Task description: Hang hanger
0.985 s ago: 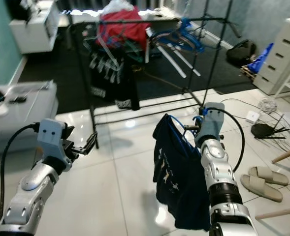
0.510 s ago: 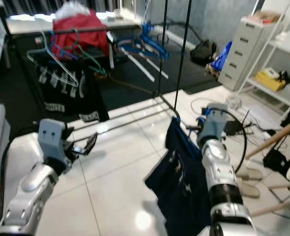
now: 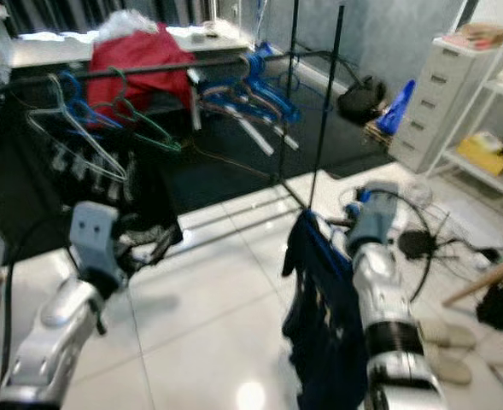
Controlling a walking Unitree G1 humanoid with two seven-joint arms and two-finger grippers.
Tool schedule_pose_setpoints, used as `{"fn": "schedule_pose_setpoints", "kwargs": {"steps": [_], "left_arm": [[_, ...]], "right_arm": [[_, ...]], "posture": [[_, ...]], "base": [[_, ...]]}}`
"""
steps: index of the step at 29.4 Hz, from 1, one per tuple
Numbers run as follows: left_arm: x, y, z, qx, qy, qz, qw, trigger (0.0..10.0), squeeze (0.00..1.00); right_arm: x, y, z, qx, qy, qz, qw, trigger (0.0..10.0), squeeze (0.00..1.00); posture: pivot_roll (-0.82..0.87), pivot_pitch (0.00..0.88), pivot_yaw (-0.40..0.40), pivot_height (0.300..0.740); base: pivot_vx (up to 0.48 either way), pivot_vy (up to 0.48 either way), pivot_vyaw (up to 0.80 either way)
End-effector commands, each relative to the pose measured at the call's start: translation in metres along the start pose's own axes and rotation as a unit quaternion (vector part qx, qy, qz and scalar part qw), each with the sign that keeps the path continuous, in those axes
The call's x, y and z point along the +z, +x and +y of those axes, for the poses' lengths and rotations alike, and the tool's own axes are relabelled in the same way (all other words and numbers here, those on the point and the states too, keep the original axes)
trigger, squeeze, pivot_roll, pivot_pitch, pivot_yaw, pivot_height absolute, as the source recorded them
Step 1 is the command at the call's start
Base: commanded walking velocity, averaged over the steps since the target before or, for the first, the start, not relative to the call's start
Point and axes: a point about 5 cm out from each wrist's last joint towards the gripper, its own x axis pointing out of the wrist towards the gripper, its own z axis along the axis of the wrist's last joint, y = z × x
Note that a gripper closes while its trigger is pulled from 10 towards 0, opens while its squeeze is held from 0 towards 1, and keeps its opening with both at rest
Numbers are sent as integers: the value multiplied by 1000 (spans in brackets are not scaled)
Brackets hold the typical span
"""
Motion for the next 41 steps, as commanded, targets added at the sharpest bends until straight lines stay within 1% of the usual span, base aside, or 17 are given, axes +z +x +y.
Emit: {"fn": "schedule_pose_setpoints", "kwargs": {"steps": [1, 10, 15, 17, 22, 27, 29, 30, 31, 32, 33, 34, 35, 36, 37, 39, 41], "left_arm": [[-1, 1, -4, -6, -2, 5, 1000, 10000, 0], [0, 2, -6, -7, 0, 6, 1000, 10000, 0], [5, 3, -9, -22, -4, 0, 1000, 10000, 0], [5, 3, -9, -22, -4, 0, 1000, 10000, 0], [26, 11, -21, -96, -42, -41, 994, 10000, 0], [37, 12, -28, -134, -57, -59, 988, 10000, 0], [59, 8, -39, -218, -79, -90, 969, 10000, 0], [59, 8, -39, -218, -79, -90, 969, 10000, 0], [79, -1, -43, -305, -76, -109, 943, 10000, 0], [79, -1, -43, -305, -76, -109, 943, 10000, 0], [85, -4, -43, -331, -70, -111, 934, 10000, 0], [85, -4, -43, -331, -70, -111, 934, 10000, 0], [92, -9, -40, -359, -58, -111, 925, 10000, 0], [107, -16, -31, -404, -38, -113, 907, 10000, 0], [107, -16, -31, -404, -38, -113, 907, 10000, 0], [123, -19, -22, -427, -11, -122, 896, 10000, 0], [123, -19, -22, -427, -11, -122, 896, 10000, 0]], "right_arm": [[6, 1, -5, -3, 3, -13, 1000, 10000, 0], [8, 1, -3, 21, 12, -12, 1000, 10000, 0], [16, 2, 5, 96, 35, -18, 995, 10000, 0], [16, 2, 5, 96, 35, -18, 995, 10000, 0], [67, -4, -11, 212, 17, -50, 976, 10000, 0], [79, -11, -14, 247, -5, -53, 968, 10000, 0], [89, -26, -21, 309, -55, -39, 949, 10000, 0], [89, -26, -21, 309, -55, -39, 949, 10000, 0], [93, -46, -27, 381, -99, -4, 919, 10000, 0], [93, -46, -27, 381, -99, -4, 919, 10000, 0], [94, -53, -30, 406, -110, 12, 907, 10000, 0], [94, -53, -30, 406, -110, 12, 907, 10000, 0], [95, -62, -33, 434, -123, 29, 892, 10000, 0], [100, -74, -41, 472, -134, 61, 869, 10000, 0], [100, -74, -41, 472, -134, 61, 869, 10000, 0], [111, -82, -45, 498, -138, 70, 853, 10000, 0], [111, -82, -45, 498, -138, 70, 853, 10000, 0]], "posture": [[-6, 0, -52, 740], [-6, 0, -52, 740], [-8, 0, -46, 740], [-8, 0, -46, 740], [-30, 0, -38, 740], [-38, 0, -36, 740], [-52, 0, -31, 740], [-52, 0, -31, 740], [-52, 0, -31, 740], [-52, 0, -31, 740], [-52, 0, -31, 740], [-52, 0, -31, 740], [-61, 0, -27, 740], [-65, 0, -26, 740], [-65, 0, -26, 740], [-68, 0, -26, 740], [-68, 0, -26, 740]], "base": [[480, 0, 0], [480, 0, 0], [480, 0, 0], [480, 0, 0], [480, 0, 0], [480, 0, 0], [163, 0, 0], [0, 0, 0], [0, 0, 0], [0, 0, 0], [0, 0, 0], [0, 0, 0], [0, 0, 0], [0, 0, 0], [0, 0, 0], [0, 0, 0], [0, 0, 0]]}}
